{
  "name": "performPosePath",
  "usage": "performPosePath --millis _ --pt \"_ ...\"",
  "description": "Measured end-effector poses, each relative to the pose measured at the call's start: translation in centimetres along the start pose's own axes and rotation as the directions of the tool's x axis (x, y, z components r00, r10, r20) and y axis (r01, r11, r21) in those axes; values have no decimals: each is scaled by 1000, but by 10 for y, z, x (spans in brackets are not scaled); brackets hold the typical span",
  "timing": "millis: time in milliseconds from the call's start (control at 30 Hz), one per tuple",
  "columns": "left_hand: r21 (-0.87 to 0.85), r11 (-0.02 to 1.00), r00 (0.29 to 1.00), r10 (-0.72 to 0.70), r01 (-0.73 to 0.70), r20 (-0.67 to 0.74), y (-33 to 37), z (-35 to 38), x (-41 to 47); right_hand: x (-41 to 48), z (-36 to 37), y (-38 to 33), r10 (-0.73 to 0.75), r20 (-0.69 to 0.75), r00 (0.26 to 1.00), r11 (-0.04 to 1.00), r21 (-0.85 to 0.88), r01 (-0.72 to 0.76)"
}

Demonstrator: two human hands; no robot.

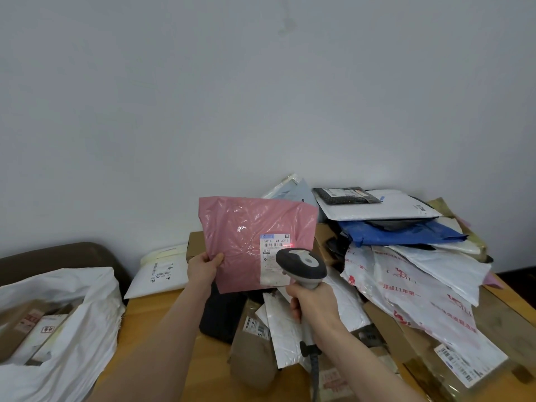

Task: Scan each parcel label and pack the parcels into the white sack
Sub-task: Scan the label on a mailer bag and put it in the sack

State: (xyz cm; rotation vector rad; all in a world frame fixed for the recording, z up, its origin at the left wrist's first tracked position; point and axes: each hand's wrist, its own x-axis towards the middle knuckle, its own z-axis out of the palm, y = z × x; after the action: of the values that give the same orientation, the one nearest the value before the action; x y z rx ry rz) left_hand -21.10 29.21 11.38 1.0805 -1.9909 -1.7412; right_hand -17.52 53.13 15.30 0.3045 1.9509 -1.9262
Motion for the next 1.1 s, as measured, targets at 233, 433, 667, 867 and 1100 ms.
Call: performPosePath --millis 233,433,667,867,1100 --pt "-6 1000 1000 0 0 -28 1 -2 -1 -2 -1 -2 -7 16 1000 1000 -2 7" --pt "6 1000 998 6 -5 -58 0 -4 -2 -4 -2 -1 -25 30 999 999 -39 26" --pt "-12 1000 997 17 -18 -82 -1 -13 -11 -7 0 -1 -61 62 996 998 14 60" --pt "2 1000 987 17 -17 -158 -6 -54 -23 -2 24 -7 -60 96 994 990 137 46" --pt "-88 996 968 -11 -12 -252 -19 -130 -27 -7 92 -7 -24 180 983 995 96 6"
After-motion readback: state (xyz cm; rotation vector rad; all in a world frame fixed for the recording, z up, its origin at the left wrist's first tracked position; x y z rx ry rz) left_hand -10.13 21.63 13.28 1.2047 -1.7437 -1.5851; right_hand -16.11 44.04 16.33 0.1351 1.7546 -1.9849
